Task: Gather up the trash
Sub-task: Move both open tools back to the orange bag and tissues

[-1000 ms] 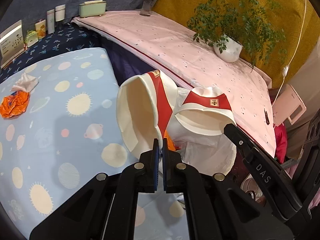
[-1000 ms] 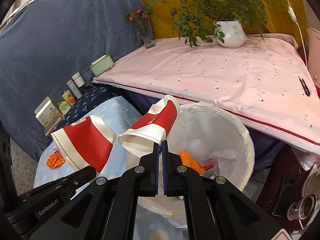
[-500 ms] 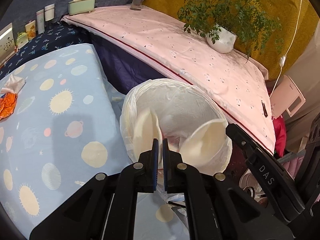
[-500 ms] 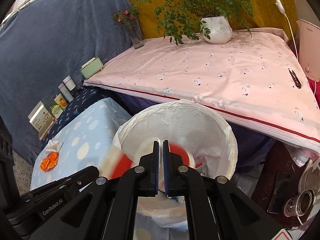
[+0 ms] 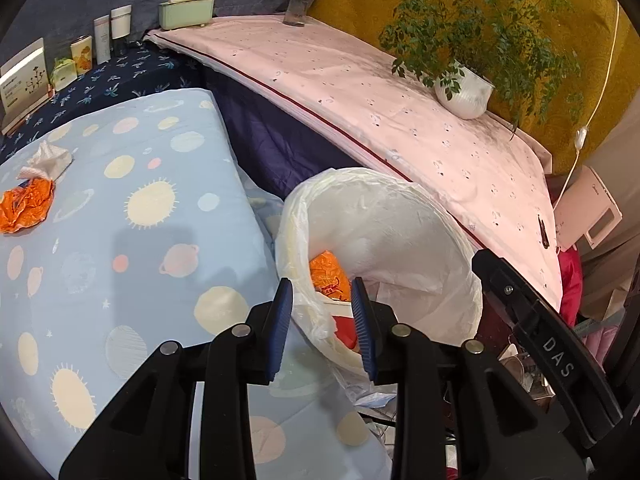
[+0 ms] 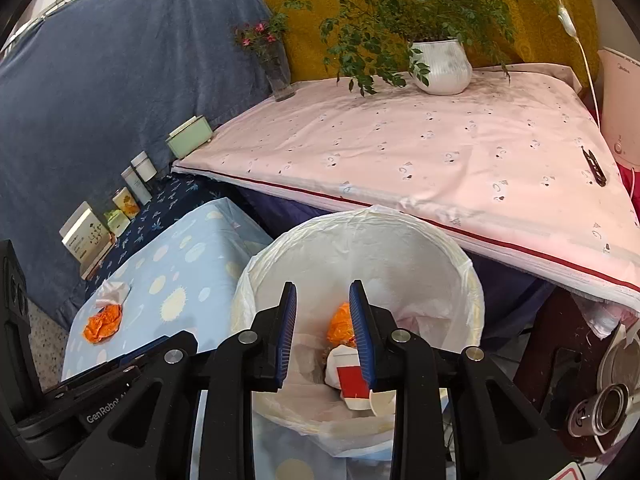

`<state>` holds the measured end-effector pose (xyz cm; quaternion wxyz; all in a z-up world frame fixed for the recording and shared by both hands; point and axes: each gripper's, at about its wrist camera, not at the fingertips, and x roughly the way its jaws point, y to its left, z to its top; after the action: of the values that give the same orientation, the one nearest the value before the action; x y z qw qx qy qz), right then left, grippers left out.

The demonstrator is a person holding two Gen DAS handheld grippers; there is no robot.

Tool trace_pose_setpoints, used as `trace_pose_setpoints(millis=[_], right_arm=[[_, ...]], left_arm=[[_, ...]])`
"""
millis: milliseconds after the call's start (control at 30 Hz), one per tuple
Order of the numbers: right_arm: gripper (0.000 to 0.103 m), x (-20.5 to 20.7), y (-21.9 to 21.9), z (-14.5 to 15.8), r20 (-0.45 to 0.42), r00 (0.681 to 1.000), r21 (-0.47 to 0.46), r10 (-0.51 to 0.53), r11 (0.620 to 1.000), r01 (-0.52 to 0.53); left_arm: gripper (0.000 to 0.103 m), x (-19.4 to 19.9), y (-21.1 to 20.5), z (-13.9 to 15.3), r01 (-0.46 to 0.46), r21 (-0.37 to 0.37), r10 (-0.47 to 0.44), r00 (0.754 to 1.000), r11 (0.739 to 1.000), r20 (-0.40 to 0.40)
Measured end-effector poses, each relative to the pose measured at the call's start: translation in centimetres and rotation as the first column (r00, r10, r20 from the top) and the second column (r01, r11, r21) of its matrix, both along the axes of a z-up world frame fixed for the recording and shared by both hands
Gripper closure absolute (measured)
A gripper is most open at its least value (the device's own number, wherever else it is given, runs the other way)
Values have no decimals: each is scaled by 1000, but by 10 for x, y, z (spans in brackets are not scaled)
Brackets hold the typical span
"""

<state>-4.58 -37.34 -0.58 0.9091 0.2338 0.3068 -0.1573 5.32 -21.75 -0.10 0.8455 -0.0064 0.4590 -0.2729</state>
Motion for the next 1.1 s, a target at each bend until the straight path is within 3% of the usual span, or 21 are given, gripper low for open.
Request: trace_pose_setpoints(millis=[367, 600, 1100], right_arm=[[75, 18, 31, 4, -5, 999, -14, 53, 999, -53], [68, 35, 61, 8, -8, 995, -35, 101, 994, -101], [68, 89, 152, 3, -46, 965, -70, 258, 963, -260]], left_arm=[[74, 12, 40, 1, -70, -10, 70, 998, 998, -4], [74, 26, 81, -4, -139, -16, 139, 990, 990, -19], [65, 63, 200, -20, -332, -16, 331, 943, 943, -44]])
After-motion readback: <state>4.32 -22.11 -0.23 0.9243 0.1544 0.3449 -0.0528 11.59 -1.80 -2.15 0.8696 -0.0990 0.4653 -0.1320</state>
